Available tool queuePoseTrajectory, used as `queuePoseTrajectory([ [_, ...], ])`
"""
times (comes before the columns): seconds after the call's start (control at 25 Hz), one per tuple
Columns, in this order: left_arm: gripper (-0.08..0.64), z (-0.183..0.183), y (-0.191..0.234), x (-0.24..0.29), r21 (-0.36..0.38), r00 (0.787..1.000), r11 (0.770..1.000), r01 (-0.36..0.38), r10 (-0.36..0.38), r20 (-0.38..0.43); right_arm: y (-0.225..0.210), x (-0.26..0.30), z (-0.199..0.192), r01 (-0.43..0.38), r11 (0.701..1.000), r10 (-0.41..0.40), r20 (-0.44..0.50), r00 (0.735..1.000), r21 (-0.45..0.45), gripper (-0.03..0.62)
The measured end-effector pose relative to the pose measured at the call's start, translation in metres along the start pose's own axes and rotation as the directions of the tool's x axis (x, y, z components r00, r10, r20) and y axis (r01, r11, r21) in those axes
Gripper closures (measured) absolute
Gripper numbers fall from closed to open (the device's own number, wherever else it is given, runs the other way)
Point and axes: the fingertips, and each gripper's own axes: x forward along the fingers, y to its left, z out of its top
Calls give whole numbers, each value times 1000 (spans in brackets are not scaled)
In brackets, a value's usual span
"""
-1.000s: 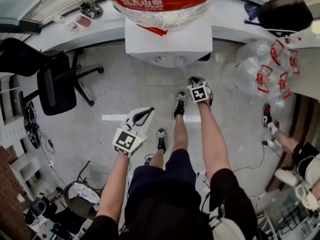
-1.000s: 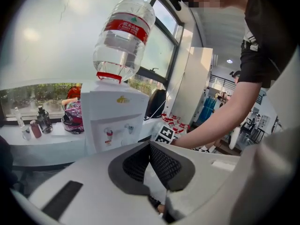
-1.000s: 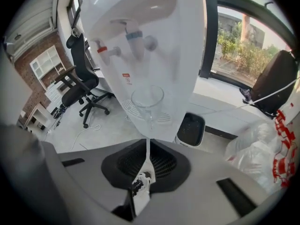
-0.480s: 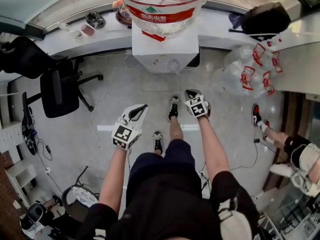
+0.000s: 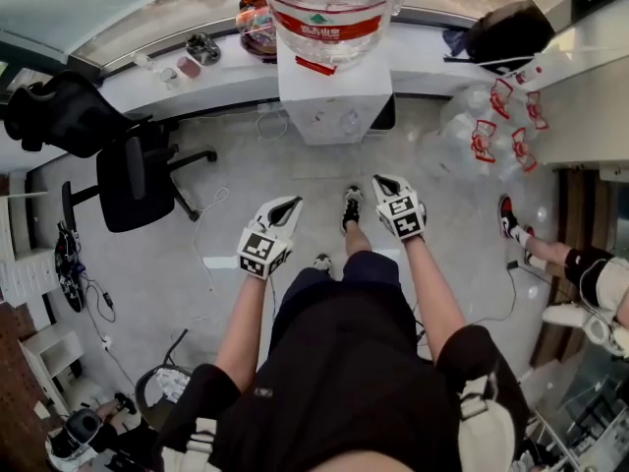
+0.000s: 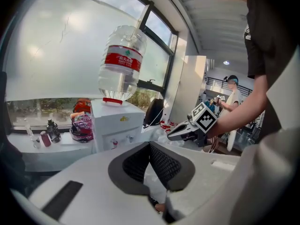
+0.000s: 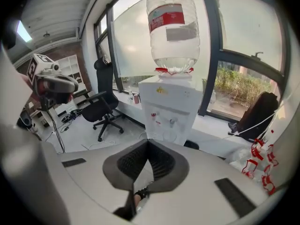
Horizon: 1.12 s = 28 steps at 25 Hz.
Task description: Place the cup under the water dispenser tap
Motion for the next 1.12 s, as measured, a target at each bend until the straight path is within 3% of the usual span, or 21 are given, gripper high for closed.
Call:
queuePoseTrajectory([
  [0.32,560,15,-36,-20,43,997,998,49,-51,52,51,-63,29,19,999,-13,119,993,-47,597],
  [0.56,560,11,-66,-44,73,994,994,80,-85,64,88,-94,30,13,1000,-12,180,984,-2,597],
  [1.12,560,-10,-77,-90,81,994,994,69,-75,73,120,-137,19,70,997,-59,225,973,-38,597],
])
